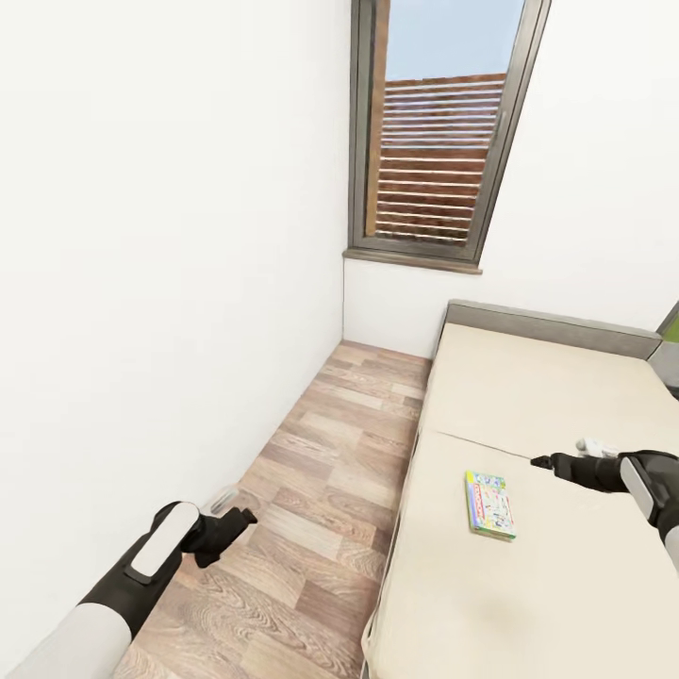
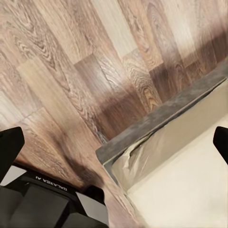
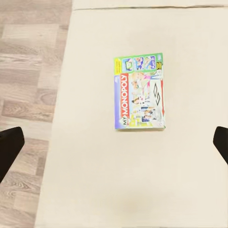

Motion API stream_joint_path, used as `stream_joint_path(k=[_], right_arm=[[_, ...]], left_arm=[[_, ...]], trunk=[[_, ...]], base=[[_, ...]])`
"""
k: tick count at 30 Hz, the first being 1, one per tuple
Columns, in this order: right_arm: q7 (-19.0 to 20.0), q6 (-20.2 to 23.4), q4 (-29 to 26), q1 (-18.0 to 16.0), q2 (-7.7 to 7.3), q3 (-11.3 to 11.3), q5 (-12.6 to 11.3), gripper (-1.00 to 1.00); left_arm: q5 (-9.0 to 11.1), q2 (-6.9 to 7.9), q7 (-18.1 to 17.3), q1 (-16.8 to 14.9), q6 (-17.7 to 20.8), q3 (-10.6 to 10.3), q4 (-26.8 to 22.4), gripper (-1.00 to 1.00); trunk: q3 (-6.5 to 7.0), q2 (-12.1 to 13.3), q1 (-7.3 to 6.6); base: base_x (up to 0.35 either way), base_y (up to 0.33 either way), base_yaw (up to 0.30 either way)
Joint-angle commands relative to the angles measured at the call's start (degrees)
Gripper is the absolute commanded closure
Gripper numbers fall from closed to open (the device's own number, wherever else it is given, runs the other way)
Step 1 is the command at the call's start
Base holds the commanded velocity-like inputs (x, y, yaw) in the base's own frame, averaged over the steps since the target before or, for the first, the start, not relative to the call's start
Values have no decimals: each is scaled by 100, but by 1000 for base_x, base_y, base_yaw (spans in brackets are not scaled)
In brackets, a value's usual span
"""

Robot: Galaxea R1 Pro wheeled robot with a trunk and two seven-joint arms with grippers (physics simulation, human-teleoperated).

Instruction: Put all the toys in the child's room - the three board games (two on the bed and one on the table), the two jigsaw puzzles on the table, and the tennis ball on the table - inside the toy box on the table in the child's room.

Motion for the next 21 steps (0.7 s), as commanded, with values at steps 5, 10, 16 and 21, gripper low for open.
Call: stream_joint_path(k=[5, 10, 16, 21], right_arm=[[129, 226, 11, -18, -6, -21, -57, -100], [-494, 636, 1265, -654, 14, -63, -107, -100], [-822, 718, 1761, -1069, 74, -136, -194, -100], [-1117, 664, 1737, -1164, 261, -385, -385, -100]], left_arm=[[57, 20, 85, -4, -23, 12, 53, -100], [57, 23, 116, -3, -14, 12, 59, -100], [56, -14, 67, -5, 34, -4, 60, -100], [63, -49, 12, -10, 57, -43, 28, -100]], trunk=[[-102, -214, 114], [-192, -415, 223], [-300, -656, 355], [-390, -856, 465]], base=[[0, 0, 0], [0, 0, 0], [0, 0, 0], [0, 0, 0]])
